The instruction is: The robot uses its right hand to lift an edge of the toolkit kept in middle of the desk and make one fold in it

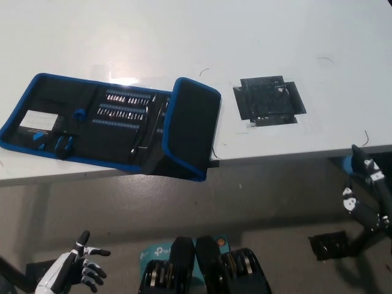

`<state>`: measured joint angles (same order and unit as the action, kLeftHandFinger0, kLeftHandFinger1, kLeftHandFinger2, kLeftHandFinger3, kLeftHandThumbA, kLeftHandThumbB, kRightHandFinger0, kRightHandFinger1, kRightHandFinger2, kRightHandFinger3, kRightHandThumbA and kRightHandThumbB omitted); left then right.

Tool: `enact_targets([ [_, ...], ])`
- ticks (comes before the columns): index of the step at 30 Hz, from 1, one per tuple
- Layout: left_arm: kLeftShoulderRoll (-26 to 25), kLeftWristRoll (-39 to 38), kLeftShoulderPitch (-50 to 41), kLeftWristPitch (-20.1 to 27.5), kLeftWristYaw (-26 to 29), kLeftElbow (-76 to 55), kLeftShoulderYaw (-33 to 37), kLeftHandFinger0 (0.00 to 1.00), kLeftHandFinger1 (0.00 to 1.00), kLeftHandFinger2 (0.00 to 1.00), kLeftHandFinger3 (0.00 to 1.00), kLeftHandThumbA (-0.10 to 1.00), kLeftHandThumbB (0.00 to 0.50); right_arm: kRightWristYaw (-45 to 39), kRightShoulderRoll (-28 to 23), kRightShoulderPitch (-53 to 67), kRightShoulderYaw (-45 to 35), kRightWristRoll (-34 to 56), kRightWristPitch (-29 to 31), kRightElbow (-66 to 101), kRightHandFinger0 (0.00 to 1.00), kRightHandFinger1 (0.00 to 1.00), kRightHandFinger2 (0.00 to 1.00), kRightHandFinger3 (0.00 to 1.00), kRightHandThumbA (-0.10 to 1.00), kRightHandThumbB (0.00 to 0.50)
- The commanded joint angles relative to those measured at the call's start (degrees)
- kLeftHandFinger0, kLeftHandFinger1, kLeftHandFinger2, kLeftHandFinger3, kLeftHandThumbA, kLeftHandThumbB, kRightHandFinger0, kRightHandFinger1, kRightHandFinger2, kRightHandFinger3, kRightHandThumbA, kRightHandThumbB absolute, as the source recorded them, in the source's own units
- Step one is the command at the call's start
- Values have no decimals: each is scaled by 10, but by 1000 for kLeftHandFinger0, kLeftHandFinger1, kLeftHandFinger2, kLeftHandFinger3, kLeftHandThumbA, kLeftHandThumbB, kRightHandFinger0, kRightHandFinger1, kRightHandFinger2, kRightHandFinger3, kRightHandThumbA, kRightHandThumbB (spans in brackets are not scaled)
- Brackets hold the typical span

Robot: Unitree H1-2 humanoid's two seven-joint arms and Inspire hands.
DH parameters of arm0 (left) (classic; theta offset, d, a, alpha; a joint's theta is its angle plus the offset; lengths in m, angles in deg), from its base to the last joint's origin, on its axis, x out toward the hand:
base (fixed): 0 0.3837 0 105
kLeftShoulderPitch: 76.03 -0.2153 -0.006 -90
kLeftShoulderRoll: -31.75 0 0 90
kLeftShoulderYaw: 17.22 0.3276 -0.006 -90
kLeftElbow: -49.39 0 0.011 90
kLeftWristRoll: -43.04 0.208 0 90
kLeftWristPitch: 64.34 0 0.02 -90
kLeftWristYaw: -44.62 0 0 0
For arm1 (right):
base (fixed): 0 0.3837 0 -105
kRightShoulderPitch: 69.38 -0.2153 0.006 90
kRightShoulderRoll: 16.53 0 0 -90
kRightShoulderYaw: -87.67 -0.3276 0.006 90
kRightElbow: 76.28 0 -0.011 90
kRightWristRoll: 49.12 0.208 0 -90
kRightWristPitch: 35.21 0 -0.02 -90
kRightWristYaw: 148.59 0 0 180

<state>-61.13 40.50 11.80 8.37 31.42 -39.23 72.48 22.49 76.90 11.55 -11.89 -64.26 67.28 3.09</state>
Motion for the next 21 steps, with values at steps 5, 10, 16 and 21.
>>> enact_targets([
  [5,-11,-2,-1,0,-1,-18,-9,359,358,347,579,1000,500,77,-2,-2,-33,38,37,-69,872,1000,1000,1000,231,272],
  [10,-9,1,-5,-7,3,-27,-10,382,364,345,560,1000,500,57,-3,-3,-43,86,12,-87,834,989,1000,1000,172,230],
  [16,-12,-1,3,5,-1,-16,-12,333,339,333,569,1000,500,63,-16,-5,-23,51,-14,-91,760,896,1000,1000,232,253],
  [21,-13,0,3,8,-1,-17,-11,326,329,313,544,1000,500,64,-19,-3,-14,54,-39,-88,695,839,980,1000,244,291],
])
